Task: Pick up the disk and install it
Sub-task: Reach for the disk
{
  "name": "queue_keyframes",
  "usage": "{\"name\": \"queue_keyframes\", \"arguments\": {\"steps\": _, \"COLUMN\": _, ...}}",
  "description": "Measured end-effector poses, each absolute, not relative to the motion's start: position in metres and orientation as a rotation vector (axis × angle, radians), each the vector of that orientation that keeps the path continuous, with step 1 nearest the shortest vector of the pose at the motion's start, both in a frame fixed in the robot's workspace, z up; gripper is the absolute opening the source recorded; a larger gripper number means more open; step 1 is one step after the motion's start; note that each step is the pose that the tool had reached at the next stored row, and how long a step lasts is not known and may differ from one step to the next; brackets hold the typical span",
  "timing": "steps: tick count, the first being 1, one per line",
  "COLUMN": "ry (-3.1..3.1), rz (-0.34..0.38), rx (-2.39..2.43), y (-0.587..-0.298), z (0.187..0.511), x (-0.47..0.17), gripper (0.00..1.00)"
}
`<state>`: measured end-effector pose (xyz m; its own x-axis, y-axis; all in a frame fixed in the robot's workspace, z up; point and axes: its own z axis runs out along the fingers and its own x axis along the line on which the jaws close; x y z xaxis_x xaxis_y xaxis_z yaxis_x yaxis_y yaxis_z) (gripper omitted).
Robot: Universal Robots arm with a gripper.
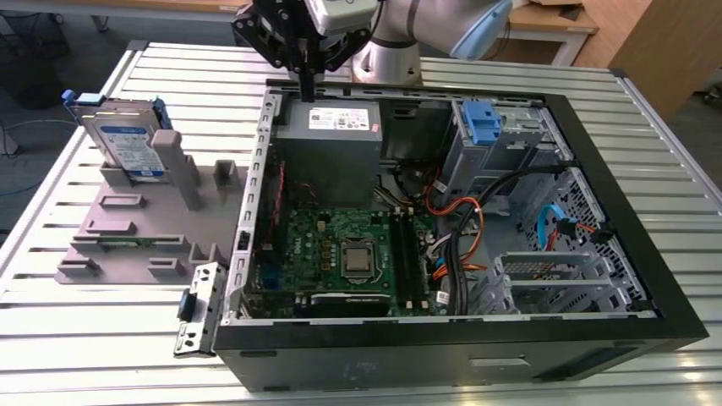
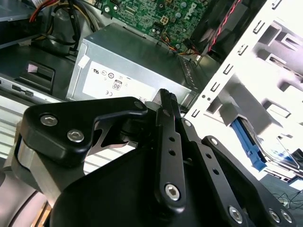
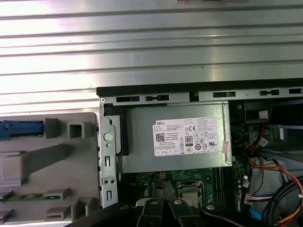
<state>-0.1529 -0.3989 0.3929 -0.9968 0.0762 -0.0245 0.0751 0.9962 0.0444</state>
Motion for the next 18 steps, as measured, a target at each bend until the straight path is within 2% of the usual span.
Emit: {"name": "queue_keyframes", "arguments": {"steps": 18, "ry": 3.112, "rz": 0.068, "rx": 0.118, "y": -0.3989, "z": 0.3929, "x": -0.1549, "gripper": 0.11}}
